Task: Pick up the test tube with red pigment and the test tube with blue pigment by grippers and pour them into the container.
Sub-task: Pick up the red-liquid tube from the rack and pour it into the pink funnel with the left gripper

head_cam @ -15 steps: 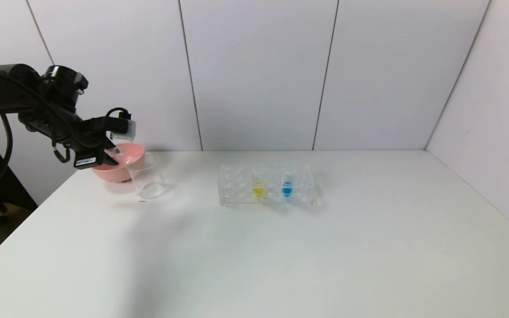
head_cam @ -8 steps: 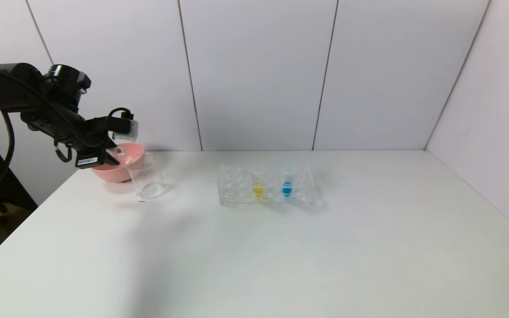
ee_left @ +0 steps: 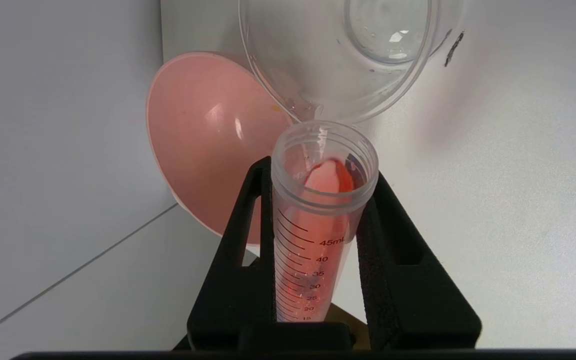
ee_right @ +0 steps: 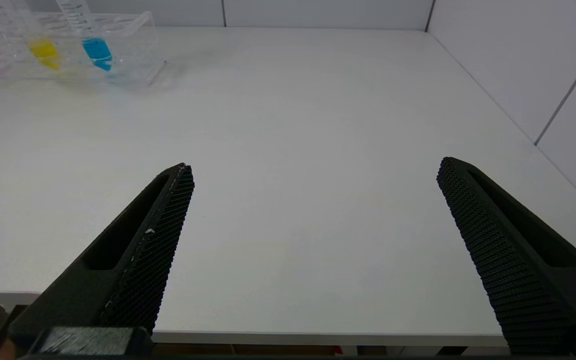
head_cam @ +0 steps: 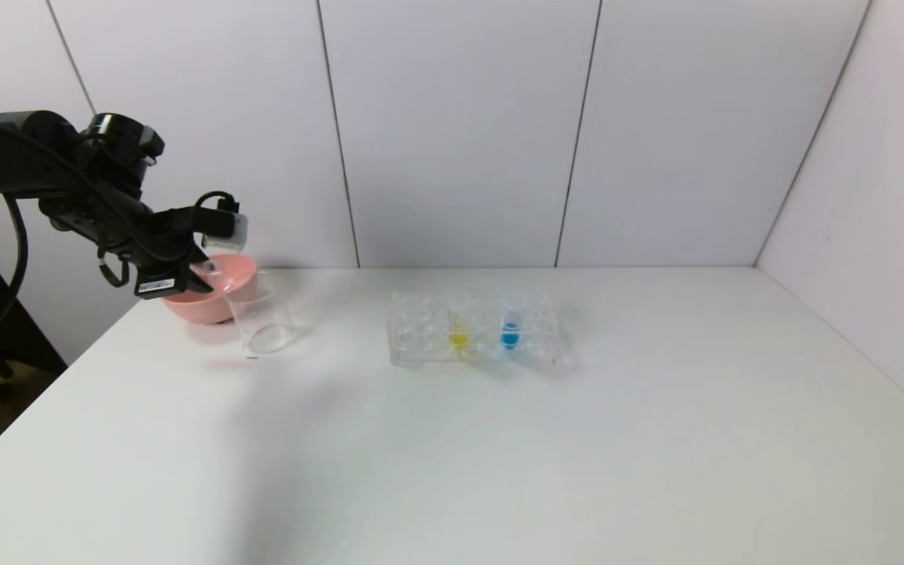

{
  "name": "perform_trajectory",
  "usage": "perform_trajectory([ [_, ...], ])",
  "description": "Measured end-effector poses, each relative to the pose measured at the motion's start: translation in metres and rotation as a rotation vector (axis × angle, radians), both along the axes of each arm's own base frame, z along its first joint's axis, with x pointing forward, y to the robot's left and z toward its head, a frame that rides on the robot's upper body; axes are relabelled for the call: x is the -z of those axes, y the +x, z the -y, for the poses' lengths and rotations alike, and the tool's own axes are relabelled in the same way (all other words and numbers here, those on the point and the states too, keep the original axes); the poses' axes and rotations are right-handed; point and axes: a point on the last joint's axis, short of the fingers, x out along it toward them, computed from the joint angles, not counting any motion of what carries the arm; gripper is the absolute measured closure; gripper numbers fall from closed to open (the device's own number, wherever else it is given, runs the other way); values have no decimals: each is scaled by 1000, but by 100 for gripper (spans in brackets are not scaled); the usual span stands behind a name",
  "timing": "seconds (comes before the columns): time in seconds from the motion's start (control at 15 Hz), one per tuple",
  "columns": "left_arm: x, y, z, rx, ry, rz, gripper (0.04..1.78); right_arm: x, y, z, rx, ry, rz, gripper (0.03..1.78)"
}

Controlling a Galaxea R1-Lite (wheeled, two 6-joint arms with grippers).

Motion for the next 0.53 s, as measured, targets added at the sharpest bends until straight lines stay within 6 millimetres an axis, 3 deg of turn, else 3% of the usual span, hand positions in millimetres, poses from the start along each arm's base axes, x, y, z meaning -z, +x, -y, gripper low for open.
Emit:
perform_trajectory([
  [0.53, 0, 1, 6, -2, 22, 1, 134, 0, 0, 0, 0, 0, 0, 4],
])
